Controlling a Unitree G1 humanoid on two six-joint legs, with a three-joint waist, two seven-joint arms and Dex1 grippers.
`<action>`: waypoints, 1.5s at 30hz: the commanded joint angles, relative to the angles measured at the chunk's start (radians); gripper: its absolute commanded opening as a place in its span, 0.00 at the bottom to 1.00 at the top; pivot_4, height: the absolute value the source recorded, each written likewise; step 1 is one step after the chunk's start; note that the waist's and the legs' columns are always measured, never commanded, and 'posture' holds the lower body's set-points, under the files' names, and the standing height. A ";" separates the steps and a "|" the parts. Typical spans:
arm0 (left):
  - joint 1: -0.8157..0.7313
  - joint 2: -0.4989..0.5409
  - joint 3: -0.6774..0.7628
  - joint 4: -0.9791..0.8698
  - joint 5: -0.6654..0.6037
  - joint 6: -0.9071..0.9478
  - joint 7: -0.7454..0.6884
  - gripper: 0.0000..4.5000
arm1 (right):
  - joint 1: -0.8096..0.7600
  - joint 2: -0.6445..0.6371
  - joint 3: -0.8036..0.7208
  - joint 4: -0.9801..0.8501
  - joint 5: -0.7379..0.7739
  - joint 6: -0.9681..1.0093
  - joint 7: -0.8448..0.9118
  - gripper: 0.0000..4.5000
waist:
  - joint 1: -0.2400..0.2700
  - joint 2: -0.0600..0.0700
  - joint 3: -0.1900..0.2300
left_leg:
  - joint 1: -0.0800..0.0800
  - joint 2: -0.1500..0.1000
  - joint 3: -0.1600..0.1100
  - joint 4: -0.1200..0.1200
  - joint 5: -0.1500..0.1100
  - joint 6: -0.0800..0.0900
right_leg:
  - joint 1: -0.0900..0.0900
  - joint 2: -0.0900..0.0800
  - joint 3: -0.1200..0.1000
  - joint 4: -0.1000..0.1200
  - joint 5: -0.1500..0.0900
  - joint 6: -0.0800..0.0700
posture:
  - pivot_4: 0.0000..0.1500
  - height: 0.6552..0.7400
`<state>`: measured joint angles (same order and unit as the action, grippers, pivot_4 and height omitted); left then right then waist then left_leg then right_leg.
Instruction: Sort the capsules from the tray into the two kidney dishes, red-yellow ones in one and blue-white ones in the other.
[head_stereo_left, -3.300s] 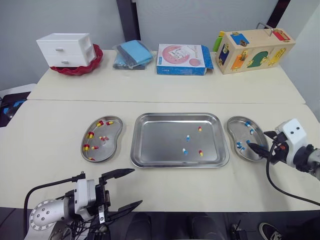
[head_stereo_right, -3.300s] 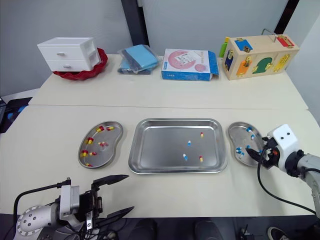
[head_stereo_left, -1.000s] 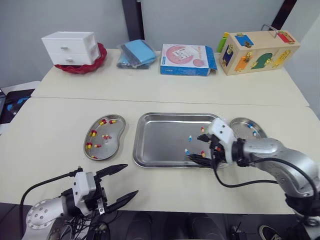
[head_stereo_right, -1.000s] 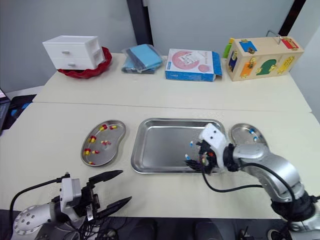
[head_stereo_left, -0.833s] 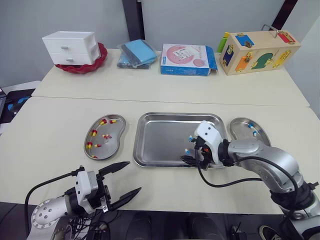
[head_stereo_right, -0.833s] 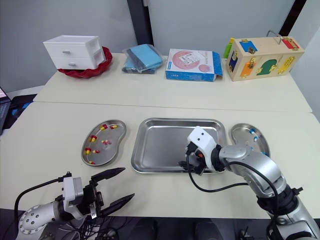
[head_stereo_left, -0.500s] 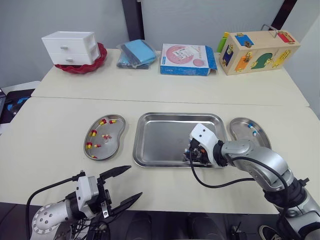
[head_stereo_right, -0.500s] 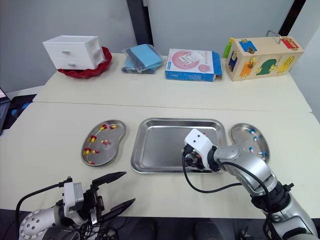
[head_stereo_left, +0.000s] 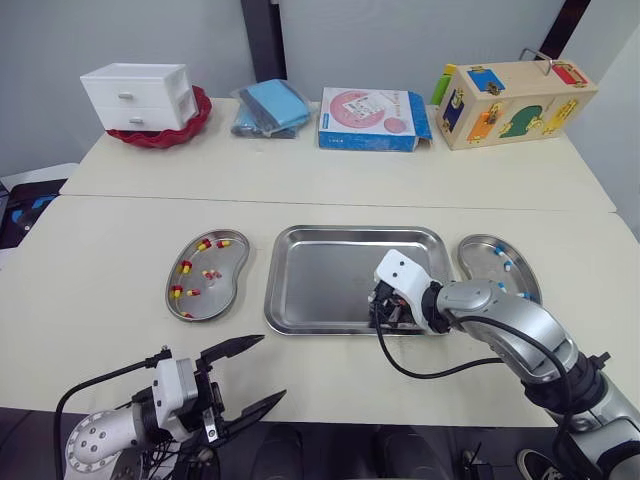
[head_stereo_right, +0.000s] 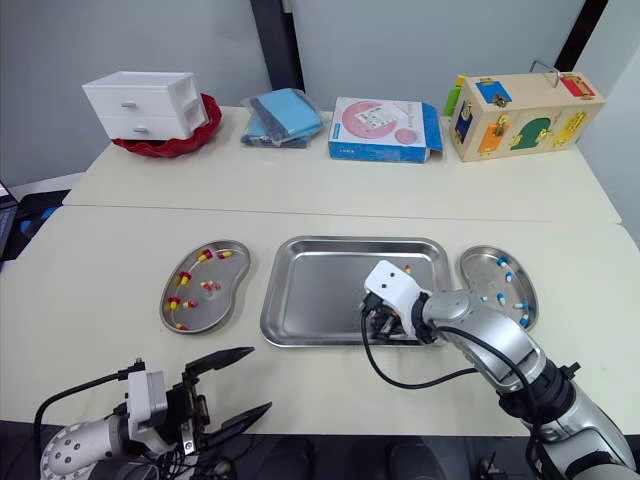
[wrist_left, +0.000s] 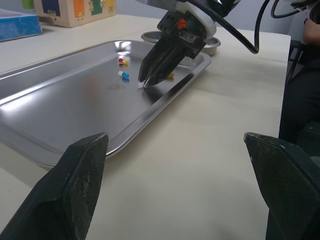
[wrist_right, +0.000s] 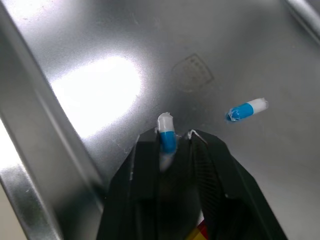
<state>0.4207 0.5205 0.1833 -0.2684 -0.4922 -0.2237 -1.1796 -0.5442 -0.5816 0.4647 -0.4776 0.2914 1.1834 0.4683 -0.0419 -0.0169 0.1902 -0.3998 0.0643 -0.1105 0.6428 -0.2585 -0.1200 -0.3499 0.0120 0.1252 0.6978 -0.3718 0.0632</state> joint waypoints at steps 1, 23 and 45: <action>0.000 0.002 -0.007 -0.037 -0.020 0.002 0.018 1.00 | 0.008 0.000 -0.004 -0.016 -0.006 -0.021 0.016 0.01 | 0.000 0.000 0.000 | 0.000 0.000 0.000 0.000 0.000 0.000 | 0.000 0.000 0.000 0.000 0.000 0.000 | 1.00 1.00; -0.076 0.053 -0.116 -0.022 -0.024 -0.025 -0.089 1.00 | 0.562 -0.335 -0.844 0.053 0.106 -0.396 0.316 0.01 | 0.004 0.001 0.000 | 0.002 -0.001 0.001 0.000 0.000 0.000 | 0.004 0.000 0.001 -0.001 0.000 0.000 | 1.00 1.00; -0.100 0.045 -0.103 0.036 -0.026 -0.040 -0.078 1.00 | 0.538 -0.326 -0.840 0.135 0.091 -0.421 0.275 0.73 | 0.002 0.001 0.000 | 0.002 -0.001 0.001 0.001 0.000 0.000 | 0.005 0.000 0.001 -0.001 0.000 0.000 | 1.00 1.00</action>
<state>0.3165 0.5647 0.0662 -0.2240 -0.5084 -0.2438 -1.2554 0.0078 -0.8936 -0.3585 -0.3302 0.3764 0.7727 0.7404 -0.0396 -0.0160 0.1902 -0.3973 0.0637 -0.1092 0.6434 -0.2585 -0.1199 -0.3448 0.0120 0.1261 0.6967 -0.3718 0.0633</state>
